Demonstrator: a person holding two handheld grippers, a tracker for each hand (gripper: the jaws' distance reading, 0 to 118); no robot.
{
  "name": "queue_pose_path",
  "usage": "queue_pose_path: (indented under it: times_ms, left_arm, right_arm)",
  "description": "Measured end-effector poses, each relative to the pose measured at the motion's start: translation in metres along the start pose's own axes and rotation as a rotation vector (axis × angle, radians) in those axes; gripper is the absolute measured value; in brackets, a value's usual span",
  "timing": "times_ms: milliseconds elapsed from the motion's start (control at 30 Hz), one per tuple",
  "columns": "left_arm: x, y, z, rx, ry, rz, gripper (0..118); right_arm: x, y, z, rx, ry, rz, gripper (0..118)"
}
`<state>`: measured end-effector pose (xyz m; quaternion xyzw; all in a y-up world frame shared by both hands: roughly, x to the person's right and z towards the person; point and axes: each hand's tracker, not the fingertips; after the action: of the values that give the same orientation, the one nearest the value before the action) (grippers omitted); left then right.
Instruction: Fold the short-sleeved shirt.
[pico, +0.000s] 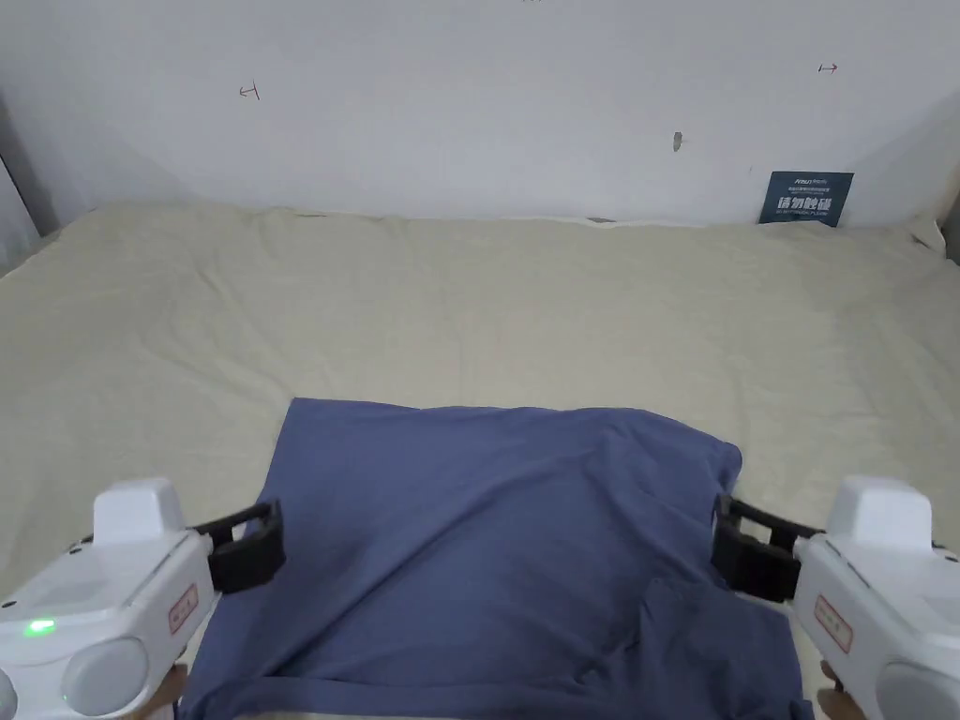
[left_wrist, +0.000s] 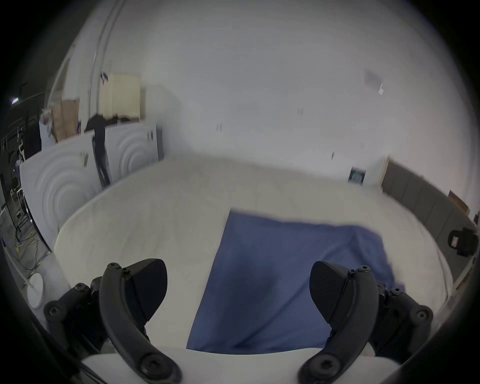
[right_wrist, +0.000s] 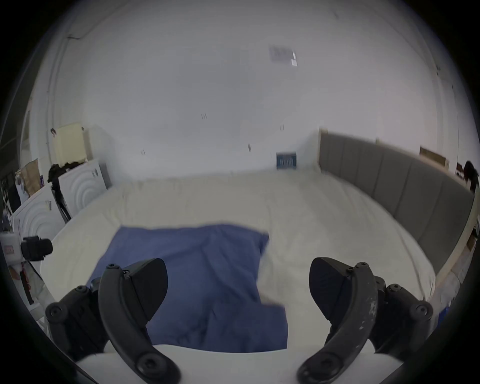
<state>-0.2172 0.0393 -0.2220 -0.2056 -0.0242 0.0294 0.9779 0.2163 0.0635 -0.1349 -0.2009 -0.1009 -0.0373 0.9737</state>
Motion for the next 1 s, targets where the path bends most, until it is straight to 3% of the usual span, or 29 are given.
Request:
queue_pose_path:
  times_ms: [167, 200, 267, 300, 333, 367, 433, 600, 900, 933, 967, 1000]
  left_arm:
    - [0.023, 0.025, 0.025, 0.213, -0.009, 0.014, 107]
    - [0.026, 0.027, 0.027, 0.238, -0.004, 0.009, 98]
    - [0.031, 0.025, 0.032, 0.279, -0.018, -0.03, 71]
    - [0.033, 0.024, 0.033, 0.276, -0.019, -0.038, 33]
    - [0.034, 0.023, 0.031, 0.269, -0.024, -0.042, 5]
    - [0.033, 0.022, 0.032, 0.279, -0.046, -0.047, 1]
    - [0.032, 0.018, 0.031, 0.22, -0.109, -0.065, 0]
    - [0.026, 0.004, 0.02, 0.098, -0.057, -0.097, 0]
    - [-0.042, -0.068, -0.012, -0.285, -0.025, 0.067, 3]
    - [-0.049, -0.074, -0.015, -0.322, -0.024, 0.084, 10]
    - [-0.054, -0.08, -0.017, -0.334, -0.02, 0.113, 24]
    - [-0.059, -0.086, -0.019, -0.36, -0.019, 0.138, 59]
  right_arm:
    - [-0.014, 0.015, 0.019, 0.171, -0.02, 0.037, 106]
    - [-0.015, 0.017, 0.022, 0.189, -0.025, 0.055, 96]
    - [-0.026, 0.018, 0.032, 0.218, -0.045, 0.07, 66]
    - [-0.031, 0.017, 0.038, 0.244, -0.045, 0.066, 36]
    - [-0.031, 0.016, 0.04, 0.26, -0.049, 0.067, 14]
    - [-0.031, 0.014, 0.042, 0.269, -0.047, 0.07, 2]
    - [-0.026, 0.01, 0.039, 0.278, -0.027, 0.089, 1]
    - [-0.023, 0.002, 0.033, 0.261, -0.038, 0.098, 1]
    - [-0.011, -0.013, 0.022, 0.177, -0.029, 0.061, 2]
    - [-0.019, -0.01, 0.028, 0.17, -0.032, 0.059, 2]
    - [-0.024, -0.01, 0.03, 0.165, -0.037, 0.059, 2]
    - [-0.025, -0.011, 0.03, 0.158, -0.043, 0.05, 2]
